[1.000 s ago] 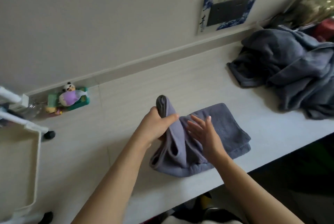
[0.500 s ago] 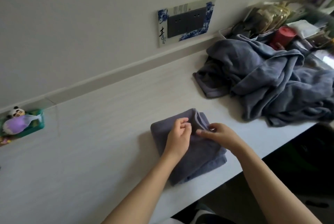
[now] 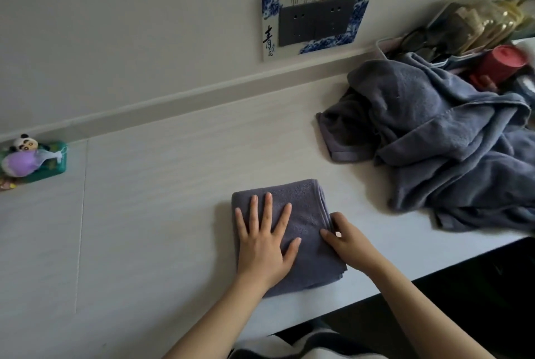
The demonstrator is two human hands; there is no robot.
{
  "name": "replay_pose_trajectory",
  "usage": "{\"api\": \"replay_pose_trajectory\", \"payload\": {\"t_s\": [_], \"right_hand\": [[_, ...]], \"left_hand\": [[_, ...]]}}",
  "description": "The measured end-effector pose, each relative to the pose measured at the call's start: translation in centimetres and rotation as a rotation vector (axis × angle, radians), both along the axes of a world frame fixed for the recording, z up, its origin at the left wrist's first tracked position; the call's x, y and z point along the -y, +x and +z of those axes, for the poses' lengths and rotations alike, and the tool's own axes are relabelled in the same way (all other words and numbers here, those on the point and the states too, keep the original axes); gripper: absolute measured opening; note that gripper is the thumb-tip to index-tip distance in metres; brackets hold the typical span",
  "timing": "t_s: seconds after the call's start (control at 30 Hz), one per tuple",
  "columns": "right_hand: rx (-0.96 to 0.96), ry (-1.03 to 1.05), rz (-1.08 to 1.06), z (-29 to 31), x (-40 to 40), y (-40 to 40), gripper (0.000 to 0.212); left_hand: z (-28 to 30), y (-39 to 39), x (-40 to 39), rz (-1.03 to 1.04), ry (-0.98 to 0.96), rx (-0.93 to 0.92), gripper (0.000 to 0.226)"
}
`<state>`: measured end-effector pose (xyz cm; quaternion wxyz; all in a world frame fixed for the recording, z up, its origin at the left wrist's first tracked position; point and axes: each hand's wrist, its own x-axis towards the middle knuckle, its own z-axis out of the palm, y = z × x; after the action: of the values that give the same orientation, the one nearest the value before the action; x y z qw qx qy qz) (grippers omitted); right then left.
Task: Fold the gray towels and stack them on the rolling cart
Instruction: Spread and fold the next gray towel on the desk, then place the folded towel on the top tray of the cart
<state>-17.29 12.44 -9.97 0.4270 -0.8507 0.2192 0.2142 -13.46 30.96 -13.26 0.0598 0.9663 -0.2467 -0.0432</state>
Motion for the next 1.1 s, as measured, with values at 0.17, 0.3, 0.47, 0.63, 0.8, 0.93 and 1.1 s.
{"api": "replay_pose_trajectory", "payload": {"t_s": [0.17,0.3,0.47,0.63,0.8,0.93,1.1], "right_hand": [[0.351,-0.517,0.147,-0.3,-2.8,-0.3,0.063],[0.324,-0.558,0.215,-2.1,-4.3,0.2,0.053],[0.322,-0.509,0.188,-4.5,-4.3,-0.6,0.057],[0.413,-0.360,0.075,-4.6,-4.1,-0.5,0.065],[0.214,-0.143,-0.267,-3.0,-3.8,0.1,0.080],[0.014,0.119,-0.314,-1.6,-5.2,2.1,0.057],[-0.117,0.486,-0.191,1.1,-9.8,5.1,0.049]], "left_hand": [[-0.5,0.1,0.3,-0.013,0.035,-0.001,0.065],[-0.6,1.0,-1.4,-0.070,-0.083,0.001,0.054],[-1.2,0.8,-2.2,-0.019,-0.102,-0.012,0.058],[-1.2,1.1,-2.5,-0.024,-0.185,-0.007,0.060],[2.5,1.1,-4.0,0.769,-0.729,-0.478,0.085],[3.5,2.1,-7.1,0.969,-1.074,-0.956,0.066],[6.6,1.9,-13.0,1.016,-1.353,-1.075,0.034]]}}
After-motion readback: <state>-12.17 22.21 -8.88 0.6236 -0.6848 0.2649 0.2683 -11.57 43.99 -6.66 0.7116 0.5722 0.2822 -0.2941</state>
